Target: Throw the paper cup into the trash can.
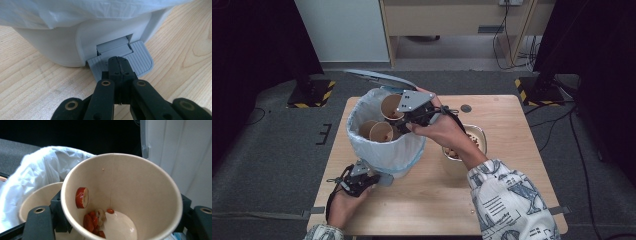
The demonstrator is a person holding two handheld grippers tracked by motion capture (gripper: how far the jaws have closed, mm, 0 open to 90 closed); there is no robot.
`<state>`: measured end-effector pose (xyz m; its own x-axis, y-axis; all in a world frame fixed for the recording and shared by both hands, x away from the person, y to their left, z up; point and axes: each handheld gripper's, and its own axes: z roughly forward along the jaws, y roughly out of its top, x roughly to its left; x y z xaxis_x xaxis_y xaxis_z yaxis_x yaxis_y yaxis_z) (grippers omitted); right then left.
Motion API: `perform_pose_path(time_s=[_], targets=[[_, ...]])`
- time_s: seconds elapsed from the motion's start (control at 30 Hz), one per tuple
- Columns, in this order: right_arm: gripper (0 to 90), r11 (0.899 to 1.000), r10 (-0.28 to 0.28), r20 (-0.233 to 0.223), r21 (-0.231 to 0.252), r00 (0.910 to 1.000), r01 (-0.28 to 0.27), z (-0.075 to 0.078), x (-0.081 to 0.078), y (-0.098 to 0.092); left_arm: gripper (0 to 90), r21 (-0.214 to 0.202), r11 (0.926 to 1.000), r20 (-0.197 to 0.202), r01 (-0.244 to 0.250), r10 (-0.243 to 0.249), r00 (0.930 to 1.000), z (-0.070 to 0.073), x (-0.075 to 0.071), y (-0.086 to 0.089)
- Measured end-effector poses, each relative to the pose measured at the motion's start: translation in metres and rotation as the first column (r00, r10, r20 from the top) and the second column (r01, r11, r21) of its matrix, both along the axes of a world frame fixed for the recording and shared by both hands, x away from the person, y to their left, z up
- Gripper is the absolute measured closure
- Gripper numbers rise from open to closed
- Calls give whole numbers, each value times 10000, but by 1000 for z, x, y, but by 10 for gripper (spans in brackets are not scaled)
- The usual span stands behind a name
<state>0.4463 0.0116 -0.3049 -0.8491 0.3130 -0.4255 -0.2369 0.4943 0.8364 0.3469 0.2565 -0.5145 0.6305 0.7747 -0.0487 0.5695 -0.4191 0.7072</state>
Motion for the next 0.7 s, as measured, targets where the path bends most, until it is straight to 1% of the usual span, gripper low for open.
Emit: perform_pose_path(time_s=[0.07, 0.1, 0.13, 0.17, 0.23, 0.27, 0.7], targets=[[252, 10000, -39, 28, -68, 10000, 39, -1, 1, 1, 900, -1, 10000, -1, 3, -3, 10000, 0, 0, 0], [228, 9997, -110, 115, -204, 9999, 113, -2, 2, 2, 900, -16, 10000, 0, 1, -1, 10000, 0, 0, 0], [184, 9994, -210, -10, -266, 9998, 210, -4, 2, 3, 900, -7, 10000, 1, 9, -9, 10000, 0, 0, 0], [180, 9995, -210, -78, -257, 9997, 208, -4, 2, 3, 900, -9, 10000, 1, 10, -10, 10000, 0, 0, 0], [163, 9997, -177, -66, -198, 9998, 176, -5, 1, 3, 900, 0, 10000, 3, 20, -20, 10000, 0, 0, 0], [146, 9999, -132, -119, -57, 9998, 132, -5, -1, 1, 900, 1, 10000, 5, 16, -16, 10000, 0, 0, 0], [152, 9999, -70, -143, 89, 9999, 71, -2, -6, -7, 900, 24, 10000, 22, 13, -13, 10000, 0, 0, 0]])
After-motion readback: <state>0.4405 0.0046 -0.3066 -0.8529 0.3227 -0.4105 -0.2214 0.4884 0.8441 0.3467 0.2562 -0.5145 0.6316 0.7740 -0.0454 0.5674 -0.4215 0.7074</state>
